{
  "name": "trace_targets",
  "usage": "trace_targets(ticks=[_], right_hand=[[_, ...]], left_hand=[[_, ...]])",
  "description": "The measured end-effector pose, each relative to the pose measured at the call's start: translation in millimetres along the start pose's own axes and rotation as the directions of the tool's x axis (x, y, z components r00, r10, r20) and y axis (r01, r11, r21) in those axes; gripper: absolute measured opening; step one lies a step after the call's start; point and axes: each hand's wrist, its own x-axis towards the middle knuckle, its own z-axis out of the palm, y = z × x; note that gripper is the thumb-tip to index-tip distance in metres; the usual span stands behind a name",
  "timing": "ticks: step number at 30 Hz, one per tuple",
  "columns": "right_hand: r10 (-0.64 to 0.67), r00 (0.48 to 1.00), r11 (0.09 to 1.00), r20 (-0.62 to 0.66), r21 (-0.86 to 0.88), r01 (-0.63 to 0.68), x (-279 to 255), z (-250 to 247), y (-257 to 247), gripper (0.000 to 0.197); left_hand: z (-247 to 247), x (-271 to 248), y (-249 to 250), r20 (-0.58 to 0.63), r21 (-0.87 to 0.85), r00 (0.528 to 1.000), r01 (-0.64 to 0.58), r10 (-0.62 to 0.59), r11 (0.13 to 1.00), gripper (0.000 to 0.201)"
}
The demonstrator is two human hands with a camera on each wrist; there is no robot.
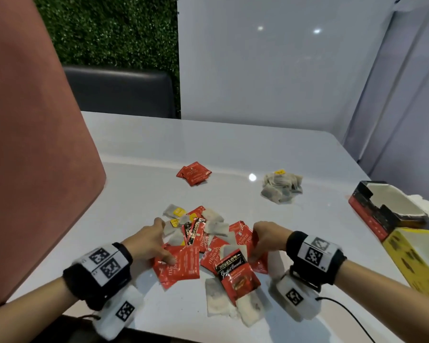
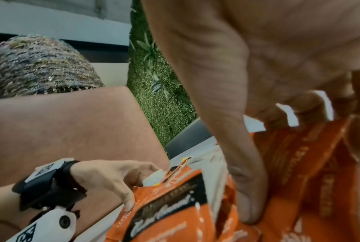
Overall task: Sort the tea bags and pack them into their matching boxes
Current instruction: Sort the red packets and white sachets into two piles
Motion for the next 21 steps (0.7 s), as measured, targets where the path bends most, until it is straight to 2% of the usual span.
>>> trace_targets(ticks=[4,6,10,13,16,18,21], right_hand=[[-0.016,0.997,0.990,-0.070,0.140,0.026,-6,-14,8,0.042],[-0.020,0.996,0.972,-0.082,0.233,0.039,-11,-24,14,0.038],[-0.038,0.993,0.927,-0.112,0.368,0.077,-24,-43,26,0.054],[-0.089,0.988,0.893,-0.127,0.429,0.136,-32,-56,32,0.069],[-0.107,0.985,0.885,-0.133,0.440,0.156,-35,-67,36,0.076],[-0.116,0.980,0.886,-0.162,0.429,0.176,-35,-74,38,0.073],[-0.173,0.961,0.879,-0.217,0.406,0.250,-32,-88,37,0.055]], left_hand=[[-31,-8,-2,-0.052,-0.087,0.998,-0.033,0.029,0.996,0.116],[-51,-15,3,-0.072,-0.089,0.996,-0.059,0.052,0.994,0.120],[-87,-26,16,-0.115,-0.108,0.990,-0.097,0.084,0.989,0.117],[-108,-18,20,-0.168,-0.101,0.980,-0.128,0.110,0.987,0.107],[-120,3,24,-0.203,-0.205,0.971,-0.168,0.127,0.964,0.087],[-120,21,28,-0.197,-0.292,0.973,-0.177,0.122,0.940,0.069],[-116,55,34,-0.170,-0.400,0.980,-0.161,0.099,0.902,0.047]])
